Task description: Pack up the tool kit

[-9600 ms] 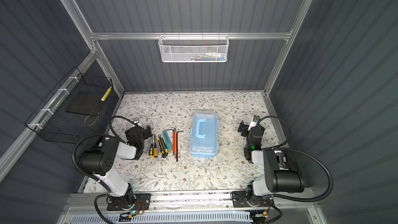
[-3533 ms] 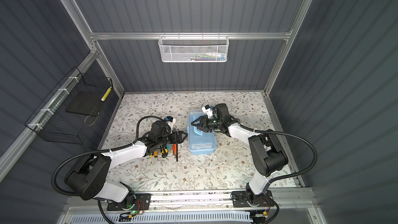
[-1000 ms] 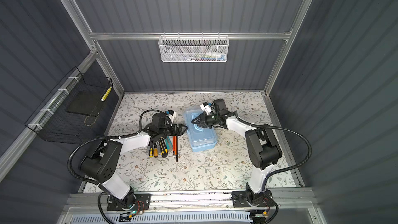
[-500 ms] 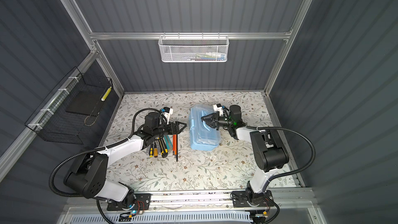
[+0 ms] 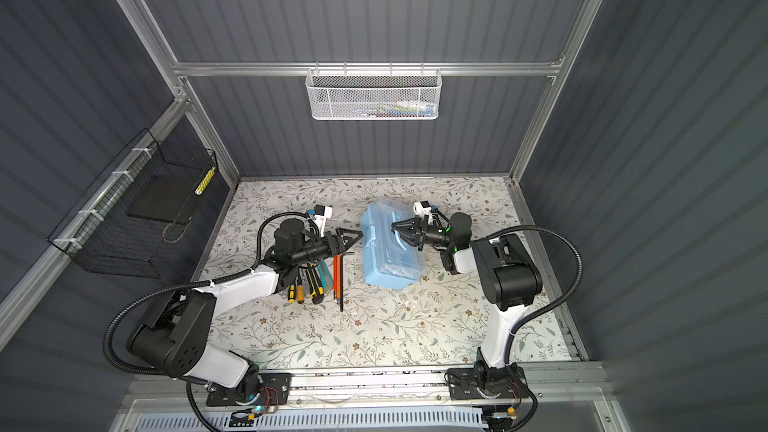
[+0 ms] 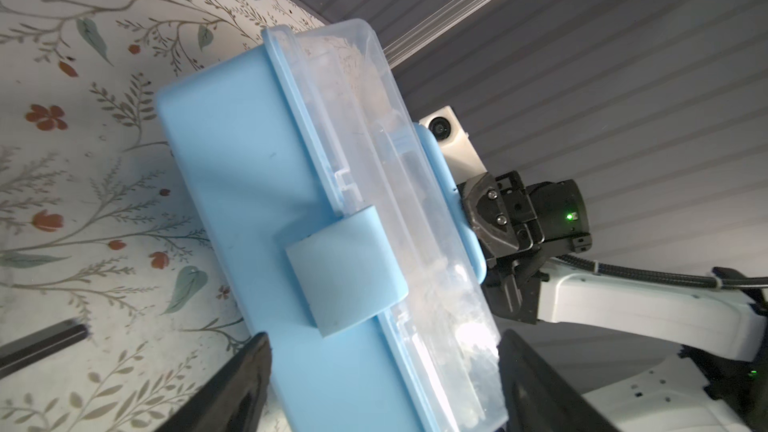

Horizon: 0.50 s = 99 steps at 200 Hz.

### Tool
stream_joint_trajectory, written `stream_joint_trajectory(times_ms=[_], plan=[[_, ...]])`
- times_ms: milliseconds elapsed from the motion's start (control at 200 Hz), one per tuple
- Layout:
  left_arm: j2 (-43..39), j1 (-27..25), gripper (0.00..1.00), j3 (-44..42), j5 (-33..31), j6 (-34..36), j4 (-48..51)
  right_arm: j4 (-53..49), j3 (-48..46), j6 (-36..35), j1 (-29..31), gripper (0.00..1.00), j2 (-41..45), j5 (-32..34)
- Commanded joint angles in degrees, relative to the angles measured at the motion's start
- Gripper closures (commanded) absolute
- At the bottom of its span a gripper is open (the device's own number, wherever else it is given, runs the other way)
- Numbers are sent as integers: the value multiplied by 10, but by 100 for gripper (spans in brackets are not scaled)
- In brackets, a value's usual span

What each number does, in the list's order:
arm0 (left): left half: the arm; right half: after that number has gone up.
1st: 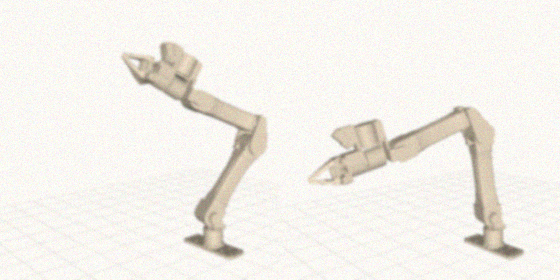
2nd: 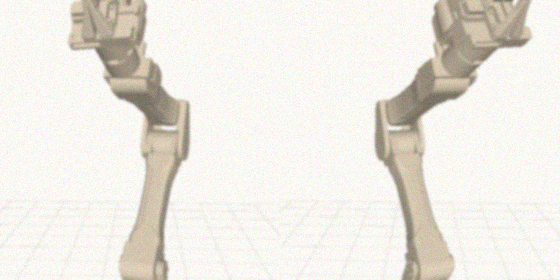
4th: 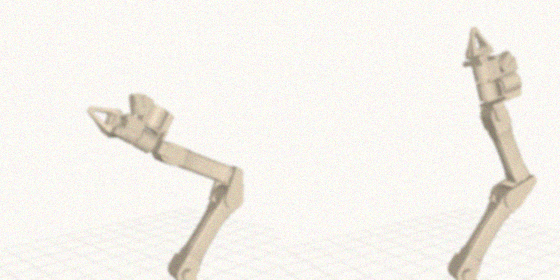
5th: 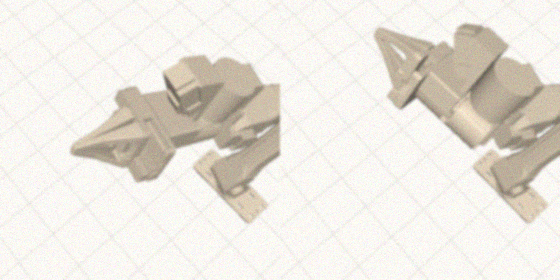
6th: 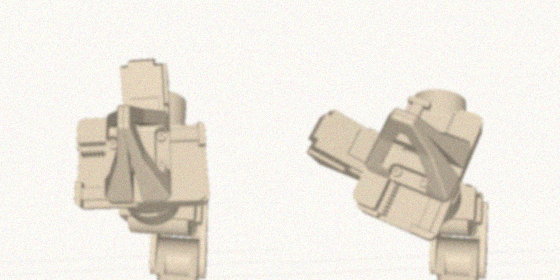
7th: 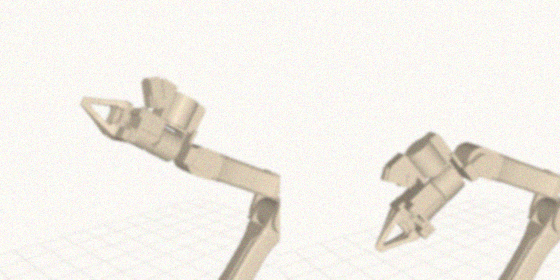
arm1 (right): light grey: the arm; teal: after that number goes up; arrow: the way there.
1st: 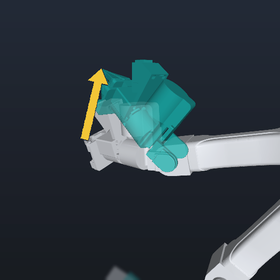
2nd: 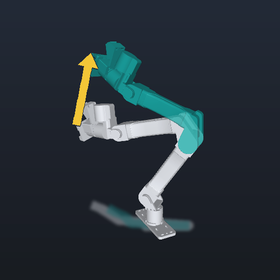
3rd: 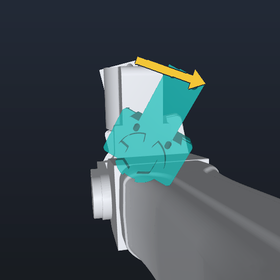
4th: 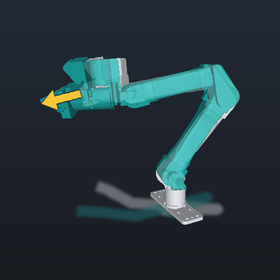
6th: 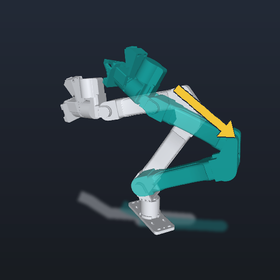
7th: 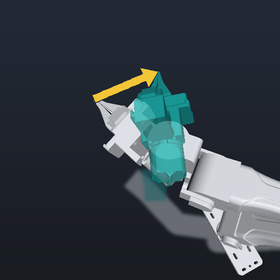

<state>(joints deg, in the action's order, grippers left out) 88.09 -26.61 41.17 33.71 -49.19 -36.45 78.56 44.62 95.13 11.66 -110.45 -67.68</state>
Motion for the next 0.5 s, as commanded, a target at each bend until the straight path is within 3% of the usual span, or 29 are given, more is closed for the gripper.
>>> stream_joint_trajectory(times_ms=[0,490], plan=[[32,3,15,-7,37,-56,-84,62,-1,3,-1,100,-3,-7],[156,4,19,3,86,-159,-268,62,-1,-2,-2,100,-13,-8]])
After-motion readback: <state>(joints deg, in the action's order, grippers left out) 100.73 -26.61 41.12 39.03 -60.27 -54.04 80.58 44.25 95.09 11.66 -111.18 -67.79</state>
